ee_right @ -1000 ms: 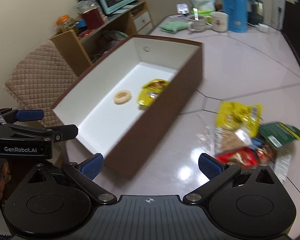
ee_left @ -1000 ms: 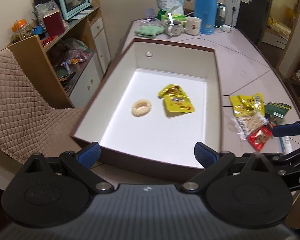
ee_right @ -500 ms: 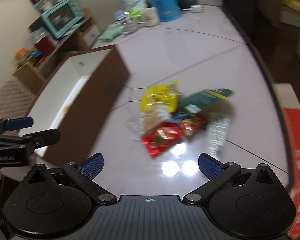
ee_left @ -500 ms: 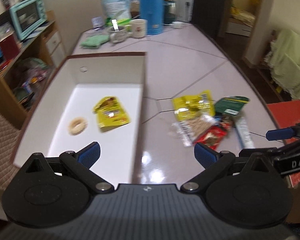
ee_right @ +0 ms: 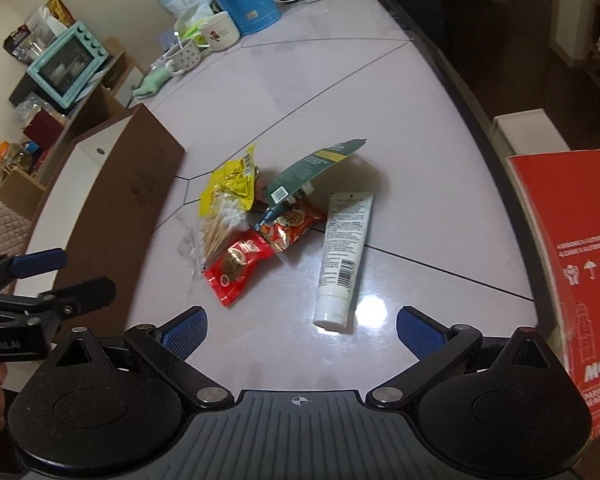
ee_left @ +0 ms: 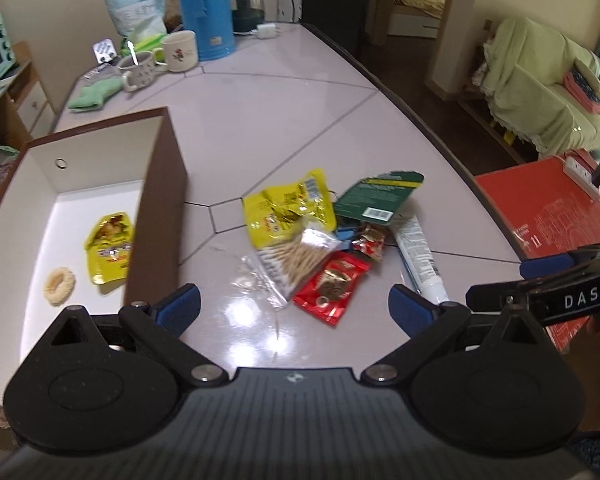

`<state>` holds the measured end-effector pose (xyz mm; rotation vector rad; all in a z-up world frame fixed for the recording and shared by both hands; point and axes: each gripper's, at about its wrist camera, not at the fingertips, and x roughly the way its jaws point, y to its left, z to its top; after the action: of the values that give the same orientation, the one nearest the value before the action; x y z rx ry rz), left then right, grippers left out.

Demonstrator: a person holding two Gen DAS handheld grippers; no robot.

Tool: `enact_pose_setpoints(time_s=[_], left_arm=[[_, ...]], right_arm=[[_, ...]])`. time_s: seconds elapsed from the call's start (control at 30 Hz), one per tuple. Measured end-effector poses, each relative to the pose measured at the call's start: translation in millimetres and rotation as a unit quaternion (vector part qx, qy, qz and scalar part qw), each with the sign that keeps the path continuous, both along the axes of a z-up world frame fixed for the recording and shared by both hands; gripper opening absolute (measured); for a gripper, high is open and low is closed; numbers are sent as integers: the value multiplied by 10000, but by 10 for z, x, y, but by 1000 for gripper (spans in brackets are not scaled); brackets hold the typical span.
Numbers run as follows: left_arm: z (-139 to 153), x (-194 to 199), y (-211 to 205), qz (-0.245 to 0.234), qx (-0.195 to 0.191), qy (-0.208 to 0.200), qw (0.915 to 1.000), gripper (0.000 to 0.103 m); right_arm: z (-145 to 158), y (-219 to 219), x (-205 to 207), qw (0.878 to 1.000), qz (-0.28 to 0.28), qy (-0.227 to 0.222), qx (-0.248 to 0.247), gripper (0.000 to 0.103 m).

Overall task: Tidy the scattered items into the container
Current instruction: 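Grasp the green card with the right gripper while the left gripper grasps the cotton swab bag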

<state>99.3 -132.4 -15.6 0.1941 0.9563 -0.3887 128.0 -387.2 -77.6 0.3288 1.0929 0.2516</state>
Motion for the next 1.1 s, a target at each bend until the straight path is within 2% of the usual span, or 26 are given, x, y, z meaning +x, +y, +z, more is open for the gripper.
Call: enact_pose_setpoints(time_s=[0.13, 0.3, 0.43, 0.57, 0.7, 0.73, 0.77, 0.8, 0.97, 1.0, 1.03, 1.07, 1.1], left_arm=[[-53, 38, -63, -72, 40, 56, 10000, 99], [-104, 131, -80, -68, 109, 71, 9999, 99], [-156, 245, -81, -25, 163, 105, 9998, 99], [-218, 389, -91, 6, 205, 165, 9997, 99], [-307, 555, -111, 46, 260, 229, 9994, 99], [-336, 592, -119, 52, 270, 260, 9993, 99], [-366, 627, -126, 55, 276, 298, 9992, 99], [-394, 659, -130, 57, 275, 337, 9990, 99], [-538, 776, -157, 61, 257, 554, 9981, 99], [-560, 792, -168, 49, 256, 570, 9980, 99], [-582, 808, -180, 35, 255, 583, 9980, 99], [-604, 824, -191, 22, 254, 597, 9979, 99], [-626, 839, -203, 9, 253, 611, 9978, 99]], right_arm=[[-31, -64, 110, 9993, -47, -82, 371, 103], [-126, -235, 365, 9931, -407, -166, 1086, 103], [-312, -409, 668, 9818, -901, 61, 1669, 103], [-531, -554, 982, 9638, -1440, 346, 2216, 103], [-740, -639, 1242, 9499, -1785, 603, 2494, 100], [-791, -655, 1293, 9459, -1842, 666, 2588, 92], [-840, -669, 1341, 9424, -1877, 723, 2672, 69], [-884, -679, 1387, 9401, -1906, 791, 2713, 64], [-1039, -663, 1529, 9383, -1832, 1025, 2750, 64], [-1072, -656, 1540, 9376, -1817, 1044, 2775, 57], [-1100, -657, 1546, 9367, -1812, 1051, 2806, 45], [-1129, -666, 1545, 9344, -1810, 1051, 2883, 19], [-1157, -677, 1543, 9318, -1808, 1049, 2968, 12]])
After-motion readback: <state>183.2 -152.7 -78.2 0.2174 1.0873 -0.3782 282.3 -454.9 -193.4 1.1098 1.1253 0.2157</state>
